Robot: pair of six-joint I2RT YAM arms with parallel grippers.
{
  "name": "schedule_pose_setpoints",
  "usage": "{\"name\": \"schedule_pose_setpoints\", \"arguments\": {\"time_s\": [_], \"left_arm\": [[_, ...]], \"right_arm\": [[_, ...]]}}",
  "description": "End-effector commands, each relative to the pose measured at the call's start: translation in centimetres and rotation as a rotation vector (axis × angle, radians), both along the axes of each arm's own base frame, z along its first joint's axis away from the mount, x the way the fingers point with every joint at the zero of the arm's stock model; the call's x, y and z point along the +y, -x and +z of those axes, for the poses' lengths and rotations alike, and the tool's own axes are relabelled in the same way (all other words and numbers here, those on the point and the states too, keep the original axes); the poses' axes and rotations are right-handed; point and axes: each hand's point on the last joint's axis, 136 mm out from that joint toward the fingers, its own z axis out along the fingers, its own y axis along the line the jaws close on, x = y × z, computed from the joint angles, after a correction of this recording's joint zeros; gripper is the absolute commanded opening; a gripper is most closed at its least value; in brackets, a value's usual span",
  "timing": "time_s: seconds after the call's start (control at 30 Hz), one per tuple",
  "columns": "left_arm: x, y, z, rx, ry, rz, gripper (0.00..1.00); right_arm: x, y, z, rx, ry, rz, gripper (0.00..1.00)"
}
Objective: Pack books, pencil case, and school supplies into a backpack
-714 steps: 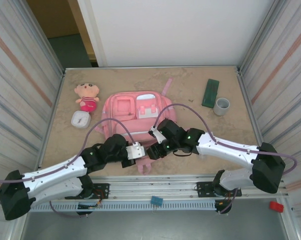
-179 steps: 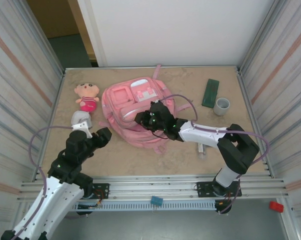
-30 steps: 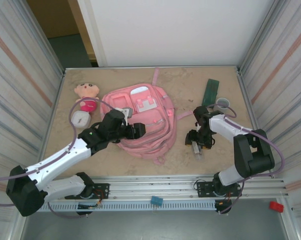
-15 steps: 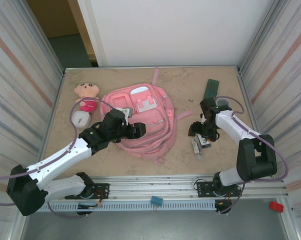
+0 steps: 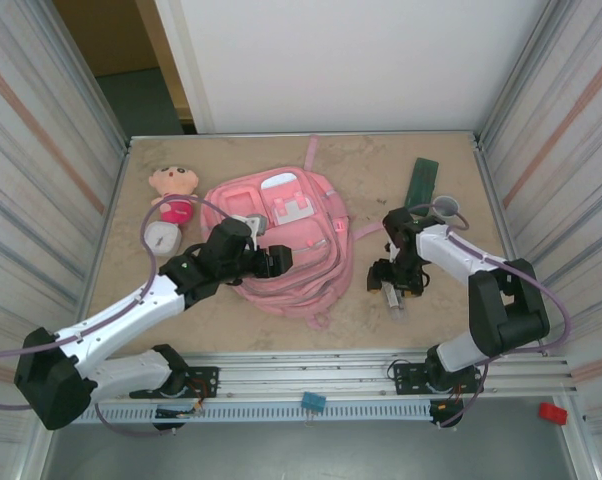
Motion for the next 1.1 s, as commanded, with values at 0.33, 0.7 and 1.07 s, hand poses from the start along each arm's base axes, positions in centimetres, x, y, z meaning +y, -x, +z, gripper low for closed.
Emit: {"name": "schedule_pose_setpoints", "arguments": {"time_s": [0.33, 0.7, 1.07], "left_arm": [[-0.1, -0.2, 0.0, 0.005, 0.01, 0.0, 0.71], [-0.1, -0.4, -0.2, 0.011, 0.009, 0.006, 0.71], [-0.3, -0.5, -0.4, 0.014, 0.0, 0.0, 0.71]], "right_arm": [[-0.3, 1.3, 0.9, 0.009, 0.095, -0.001, 0.8], [1.2, 1.4, -1.7, 0.052, 0.048, 0.009, 0.81], [0.7, 0.6, 0.8, 0.0, 0.145, 0.017, 0.83]]}}
